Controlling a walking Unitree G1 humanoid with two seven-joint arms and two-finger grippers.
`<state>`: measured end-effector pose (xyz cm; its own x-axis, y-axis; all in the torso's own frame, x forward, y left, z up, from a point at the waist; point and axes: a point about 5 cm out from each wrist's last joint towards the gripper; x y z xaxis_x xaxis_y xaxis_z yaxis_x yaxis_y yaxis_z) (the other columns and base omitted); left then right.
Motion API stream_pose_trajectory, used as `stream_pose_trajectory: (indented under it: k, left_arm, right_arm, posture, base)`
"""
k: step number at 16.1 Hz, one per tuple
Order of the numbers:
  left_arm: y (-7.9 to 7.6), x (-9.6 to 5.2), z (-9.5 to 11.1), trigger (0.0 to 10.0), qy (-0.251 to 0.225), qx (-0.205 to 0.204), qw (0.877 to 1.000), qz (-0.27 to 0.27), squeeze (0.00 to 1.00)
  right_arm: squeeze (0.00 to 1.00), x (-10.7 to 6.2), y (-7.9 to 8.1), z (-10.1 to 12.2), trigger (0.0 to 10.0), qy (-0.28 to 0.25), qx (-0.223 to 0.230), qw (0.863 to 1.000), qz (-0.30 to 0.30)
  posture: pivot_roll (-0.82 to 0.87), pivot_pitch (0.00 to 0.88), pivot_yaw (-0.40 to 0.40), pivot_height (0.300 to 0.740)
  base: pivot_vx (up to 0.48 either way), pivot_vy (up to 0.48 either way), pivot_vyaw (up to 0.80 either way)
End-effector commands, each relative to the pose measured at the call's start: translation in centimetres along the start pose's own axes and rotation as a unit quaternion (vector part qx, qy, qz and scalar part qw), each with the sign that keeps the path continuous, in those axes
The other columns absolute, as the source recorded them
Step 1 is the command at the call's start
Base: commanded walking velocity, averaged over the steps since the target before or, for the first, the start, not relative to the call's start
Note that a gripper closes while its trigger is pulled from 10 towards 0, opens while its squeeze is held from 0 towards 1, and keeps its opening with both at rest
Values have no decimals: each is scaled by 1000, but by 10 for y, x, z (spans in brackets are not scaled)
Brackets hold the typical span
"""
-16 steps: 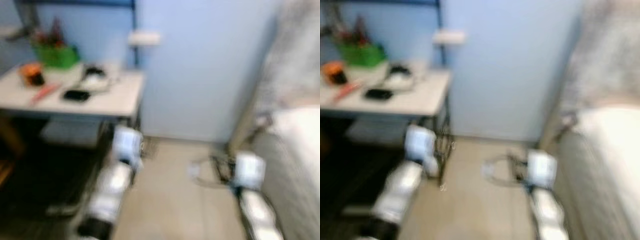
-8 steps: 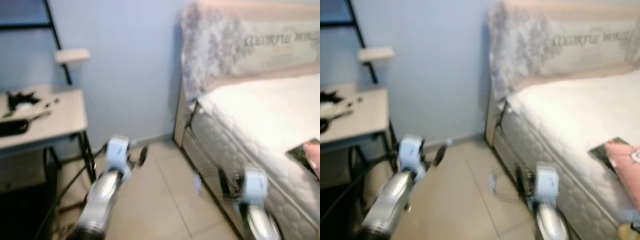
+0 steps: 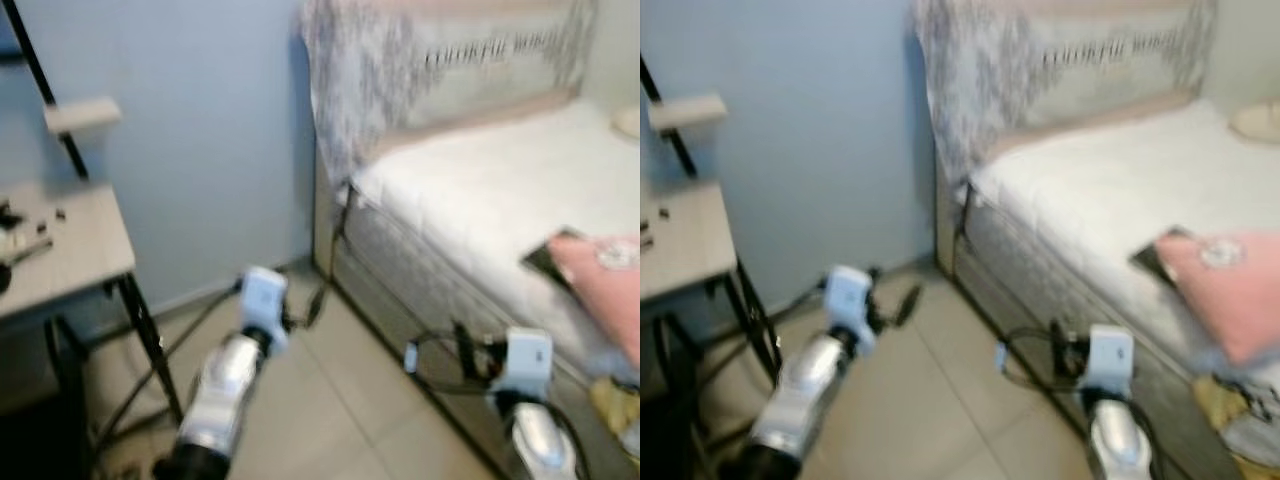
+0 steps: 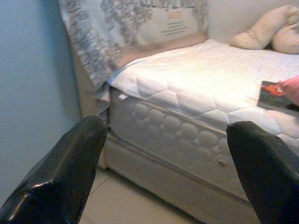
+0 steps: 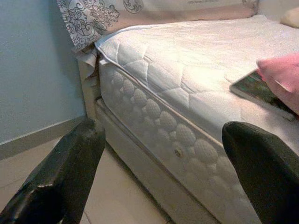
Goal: Clean up the room
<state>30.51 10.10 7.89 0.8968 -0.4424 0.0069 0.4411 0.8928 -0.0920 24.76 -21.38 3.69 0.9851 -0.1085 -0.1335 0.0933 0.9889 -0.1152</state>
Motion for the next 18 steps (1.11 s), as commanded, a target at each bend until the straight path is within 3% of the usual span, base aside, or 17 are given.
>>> stream_pose_trajectory:
  k: [1, 3, 9, 10, 11, 15, 17, 18]
  left_arm:
    - [11, 0, 4, 10000, -7, 0, 1000, 7, 0]
    - [10, 13, 13, 10000, -10, 9, 1000, -14, 0]
    - [6, 18, 9, 10000, 7, 6, 1000, -24, 0]
    - [7, 15, 2, 10000, 23, 35, 999, -10, 0]
    - [8, 13, -1, 10000, 32, 37, 999, -1, 0]
    - [29, -8, -8, 10000, 23, 1, 999, 42, 0]
    - [26, -15, -11, 10000, 17, 4, 999, 40, 0]
    - [16, -9, -10, 10000, 24, 20, 999, 31, 0]
  right_arm:
    - [0, 4, 11, 2, 10000, -6, 8, 1000, 12]
    - [0, 11, 13, 9, 10000, -25, 29, 999, 1]
    - [0, 9, 21, 7, 10000, -20, 34, 999, 6]
    - [0, 5, 19, 5, 10000, -20, 38, 999, -5]
    - [0, 3, 18, 4, 10000, -19, 40, 999, -10]
    - [0, -7, 20, -1, 10000, -14, 55, 998, 12]
    - [0, -11, 13, -1, 10000, -23, 72, 997, 11]
    - [0, -10, 14, 3, 10000, -31, 66, 997, 23]
  posture:
    - [84, 0, 13, 740]
    - [71, 0, 33, 740]
    - [66, 0, 29, 740]
    - [65, 0, 29, 740]
    - [65, 0, 27, 740]
    - [61, 0, -1, 740]
    - [79, 0, -13, 740]
    - [82, 0, -17, 740]
  base:
    - [480, 0, -619]
    - [472, 0, -584]
    - [307, 323, -607]
    - [0, 0, -619]
    - [0, 0, -619]
    - [0, 0, -681]
    - [0, 0, -675]
    - [0, 0, -675]
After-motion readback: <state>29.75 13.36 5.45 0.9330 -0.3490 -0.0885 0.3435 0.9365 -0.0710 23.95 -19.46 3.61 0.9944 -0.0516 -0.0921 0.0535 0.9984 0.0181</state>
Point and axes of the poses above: a point about 5 cm out from each wrist's last joint towards the gripper, its own x axis pointing out of the wrist towards the gripper, its own z axis along the axis of the wrist's last joint, y = z × x, and after that the axes turned 4 degrees about -x, right-handed
